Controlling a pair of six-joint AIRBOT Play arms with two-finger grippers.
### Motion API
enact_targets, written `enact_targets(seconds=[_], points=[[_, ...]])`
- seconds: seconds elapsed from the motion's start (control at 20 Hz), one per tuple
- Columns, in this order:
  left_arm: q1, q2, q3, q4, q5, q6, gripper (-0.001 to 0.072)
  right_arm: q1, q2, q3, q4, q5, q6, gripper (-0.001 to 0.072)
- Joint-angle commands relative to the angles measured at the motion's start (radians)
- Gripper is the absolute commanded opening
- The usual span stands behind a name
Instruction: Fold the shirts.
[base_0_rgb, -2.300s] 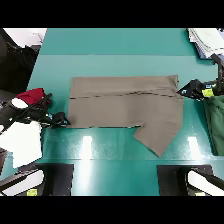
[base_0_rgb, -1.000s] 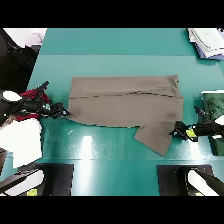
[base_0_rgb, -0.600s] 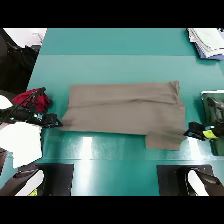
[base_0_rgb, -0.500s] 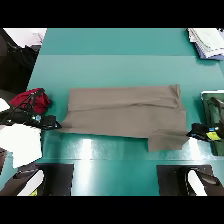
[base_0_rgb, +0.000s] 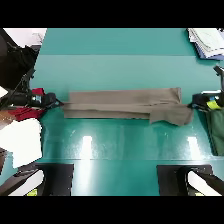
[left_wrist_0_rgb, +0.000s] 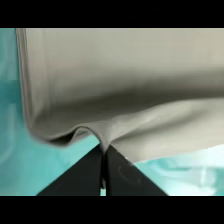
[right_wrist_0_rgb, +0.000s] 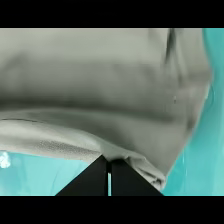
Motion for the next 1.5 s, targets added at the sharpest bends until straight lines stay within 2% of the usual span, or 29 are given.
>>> enact_targets(seconds=[0.0,0.2,0.25,0.3,0.35,0.4,0.45,0.6,0.65,0.7,0.75,0.8,0.9,0.95,1.0,1.15,1.45], points=[[0.0,-0.175,0.089,-0.082,0.056,0.005,0.0023,0.052,-0.235,0.151,0.005,-0.076,-0.006,0.0022],[0.0,-0.315,0.152,-0.138,0.096,0.007,0.0024,0.079,-0.413,0.313,0.007,-0.122,-0.005,0.0024],[0.0,-0.333,0.153,-0.139,0.117,0.005,0.0148,0.079,-0.452,0.353,0.016,-0.119,-0.005,0.0034],[0.0,-0.344,0.153,-0.147,0.135,0.004,0.0474,0.08,-0.489,0.388,0.041,-0.117,-0.003,0.0218],[0.0,-0.345,0.152,-0.158,0.157,0.004,0.0653,0.079,-0.52,0.417,0.077,-0.124,0.004,0.0422],[0.0,-0.344,0.157,-0.174,0.175,0.004,0.0669,0.072,-0.546,0.445,0.121,-0.124,0.004,0.046],[0.0,-0.344,0.164,-0.193,0.18,0.004,0.067,0.061,-0.562,0.466,0.168,-0.122,0.002,0.046],[0.0,-0.343,0.212,-0.222,0.103,0.005,0.0666,0.007,-0.553,0.48,0.241,-0.085,-0.051,0.046],[0.0,-0.343,0.225,-0.221,0.079,0.006,0.0495,-0.025,-0.536,0.461,0.249,-0.061,-0.08,0.046],[0.0,-0.339,0.229,-0.221,0.07,0.023,0.0189,-0.062,-0.515,0.431,0.249,-0.036,-0.104,0.046],[0.0,-0.335,0.229,-0.222,0.069,0.054,0.0048,-0.1,-0.495,0.391,0.251,-0.021,-0.122,0.046],[0.0,-0.335,0.229,-0.235,0.063,0.068,0.0023,-0.141,-0.475,0.346,0.249,-0.003,-0.142,0.046],[-0.016,-0.329,0.229,-0.221,0.063,0.069,0.0023,-0.229,-0.445,0.262,0.252,0.002,-0.167,0.0475],[-0.025,-0.319,0.229,-0.204,0.072,0.068,0.0022,-0.271,-0.439,0.229,0.269,0.0,-0.169,0.062],[-0.036,-0.303,0.229,-0.192,0.087,0.065,0.0022,-0.314,-0.439,0.198,0.307,0.001,-0.192,0.071],[-0.087,-0.261,0.229,-0.182,0.098,0.065,0.0022,-0.386,-0.47,0.138,0.399,0.0,-0.299,0.0705],[-0.29,-0.245,0.228,-0.171,0.095,0.047,0.0023,-0.378,-0.612,0.131,0.425,0.04,-0.437,0.069]])
